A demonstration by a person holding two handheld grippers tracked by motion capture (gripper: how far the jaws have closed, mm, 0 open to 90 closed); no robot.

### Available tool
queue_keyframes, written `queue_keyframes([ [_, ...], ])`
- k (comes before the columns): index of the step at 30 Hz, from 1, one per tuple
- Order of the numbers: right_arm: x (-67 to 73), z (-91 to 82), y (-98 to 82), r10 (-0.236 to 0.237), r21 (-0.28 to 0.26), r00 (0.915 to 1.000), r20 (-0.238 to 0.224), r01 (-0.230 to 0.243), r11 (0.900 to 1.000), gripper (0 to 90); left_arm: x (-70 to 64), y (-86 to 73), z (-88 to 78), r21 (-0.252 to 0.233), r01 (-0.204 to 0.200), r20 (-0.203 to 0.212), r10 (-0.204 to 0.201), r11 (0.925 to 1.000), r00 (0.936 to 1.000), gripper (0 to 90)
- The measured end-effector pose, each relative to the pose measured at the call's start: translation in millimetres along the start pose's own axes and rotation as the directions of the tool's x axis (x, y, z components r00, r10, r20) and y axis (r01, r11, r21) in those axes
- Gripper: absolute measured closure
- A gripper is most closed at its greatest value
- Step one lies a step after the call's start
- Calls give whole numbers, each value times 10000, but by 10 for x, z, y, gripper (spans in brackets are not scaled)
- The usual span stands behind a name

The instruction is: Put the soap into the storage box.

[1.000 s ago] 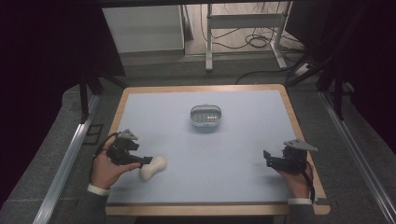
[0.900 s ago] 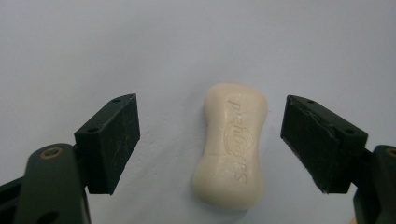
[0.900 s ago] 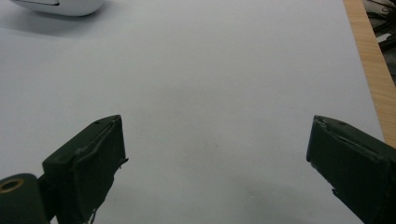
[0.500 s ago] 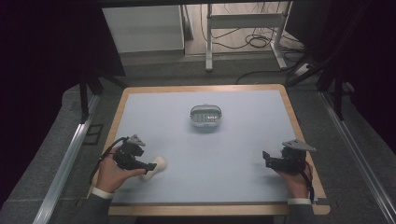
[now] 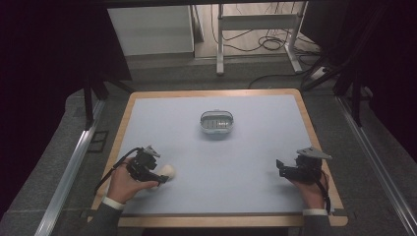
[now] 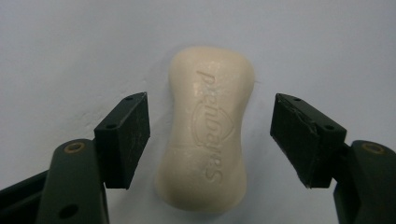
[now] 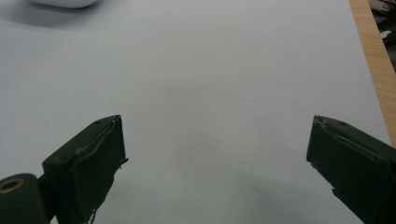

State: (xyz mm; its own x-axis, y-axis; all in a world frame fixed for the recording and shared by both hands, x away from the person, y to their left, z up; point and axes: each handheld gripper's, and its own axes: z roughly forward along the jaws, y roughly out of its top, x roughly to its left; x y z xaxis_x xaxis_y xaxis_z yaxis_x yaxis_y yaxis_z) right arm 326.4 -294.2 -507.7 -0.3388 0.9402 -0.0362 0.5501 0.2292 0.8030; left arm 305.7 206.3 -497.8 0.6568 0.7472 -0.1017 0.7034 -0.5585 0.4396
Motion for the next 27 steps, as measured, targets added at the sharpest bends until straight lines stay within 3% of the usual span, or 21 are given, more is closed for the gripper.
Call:
queue_keyframes([
  [9,3,4,-5,-12,7,10000,27,12,10000,41,-3,10,138,721,-58,-4,58,9974,10000,332],
  [15,12,15,-8,-43,97,10000,34,43,9999,42,0,17,189,951,-209,-201,229,9953,9995,444],
  [18,9,16,-10,-62,88,10000,44,61,9999,42,-5,18,181,935,-284,-212,305,9952,9993,493],
  [25,14,15,-10,-44,75,10000,69,44,10000,42,-3,28,169,977,-405,-198,427,9944,9989,498],
  [27,11,12,-10,-52,89,10000,75,51,9999,42,16,30,117,708,-392,-122,401,9967,9991,498],
])
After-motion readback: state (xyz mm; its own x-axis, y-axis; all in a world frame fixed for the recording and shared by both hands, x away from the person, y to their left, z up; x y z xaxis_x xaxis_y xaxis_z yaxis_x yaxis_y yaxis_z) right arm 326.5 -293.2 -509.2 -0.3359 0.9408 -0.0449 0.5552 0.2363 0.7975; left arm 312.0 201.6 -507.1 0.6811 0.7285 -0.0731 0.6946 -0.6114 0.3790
